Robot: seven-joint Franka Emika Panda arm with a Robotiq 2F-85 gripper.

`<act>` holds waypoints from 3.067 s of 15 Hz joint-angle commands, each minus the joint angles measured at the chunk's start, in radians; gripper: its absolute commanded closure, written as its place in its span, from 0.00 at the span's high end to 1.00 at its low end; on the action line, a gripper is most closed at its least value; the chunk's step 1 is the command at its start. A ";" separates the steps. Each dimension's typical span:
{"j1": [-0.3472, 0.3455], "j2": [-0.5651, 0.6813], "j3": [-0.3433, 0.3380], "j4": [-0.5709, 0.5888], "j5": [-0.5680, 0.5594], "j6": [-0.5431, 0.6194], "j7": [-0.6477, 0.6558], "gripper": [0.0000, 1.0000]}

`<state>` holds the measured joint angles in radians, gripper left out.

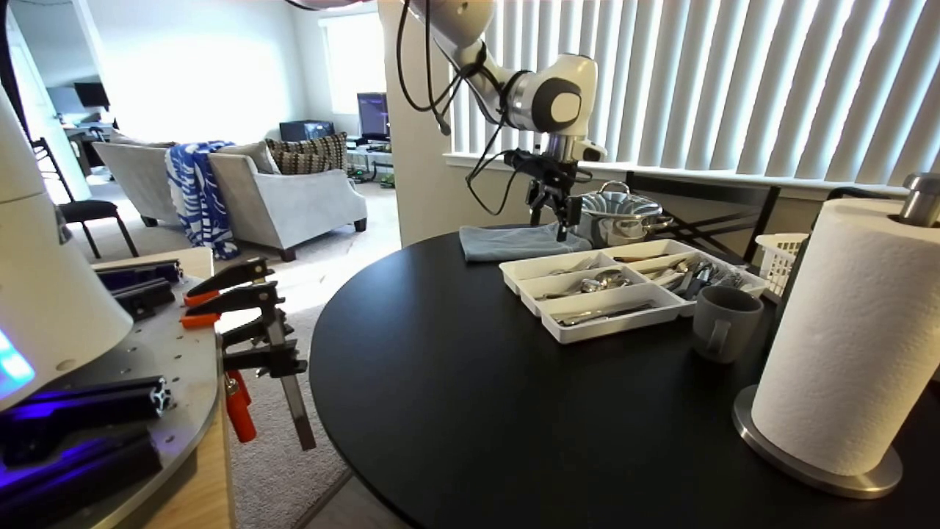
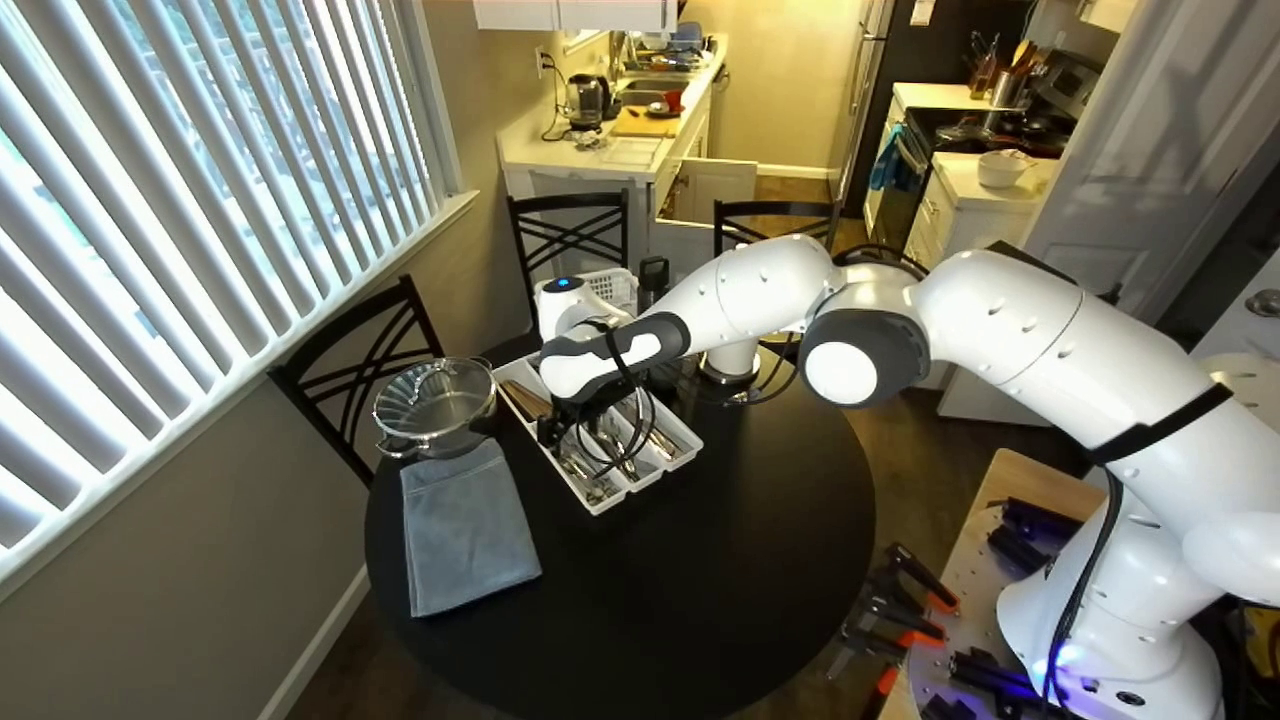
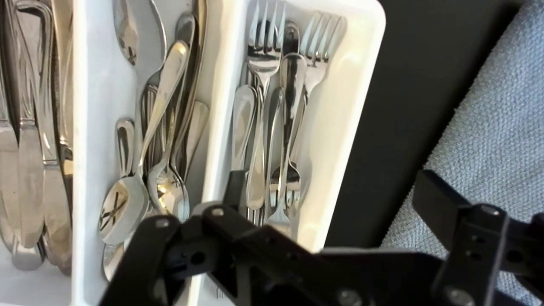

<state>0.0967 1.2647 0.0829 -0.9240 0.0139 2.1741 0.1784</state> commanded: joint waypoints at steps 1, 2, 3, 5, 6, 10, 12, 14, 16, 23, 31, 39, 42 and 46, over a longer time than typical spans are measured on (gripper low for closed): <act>-0.001 0.120 0.006 0.170 0.028 -0.067 -0.051 1.00; -0.001 0.139 0.006 0.195 0.028 -0.074 -0.053 1.00; -0.001 0.148 0.006 0.209 0.027 -0.069 -0.054 1.00; -0.015 0.149 0.031 0.222 0.016 -0.053 -0.063 1.00; -0.015 0.136 0.032 0.216 0.012 -0.045 -0.067 1.00; -0.002 0.132 0.016 0.225 0.000 -0.030 -0.034 1.00; -0.001 0.124 0.017 0.229 0.000 -0.031 -0.035 1.00; -0.001 0.124 0.017 0.229 0.000 -0.031 -0.035 1.00; -0.001 0.124 0.017 0.229 0.000 -0.031 -0.035 1.00; -0.013 0.152 0.006 0.243 0.006 -0.010 0.014 1.00; -0.023 0.176 0.010 0.277 0.008 -0.047 -0.002 0.80; -0.037 0.210 -0.001 0.287 0.038 -0.052 -0.023 0.79; -0.036 0.215 0.005 0.291 0.041 -0.075 -0.036 0.98; -0.040 0.216 0.015 0.282 0.056 -0.106 -0.050 0.99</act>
<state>0.0637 1.4803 0.0883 -0.6365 0.0289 2.1010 0.1722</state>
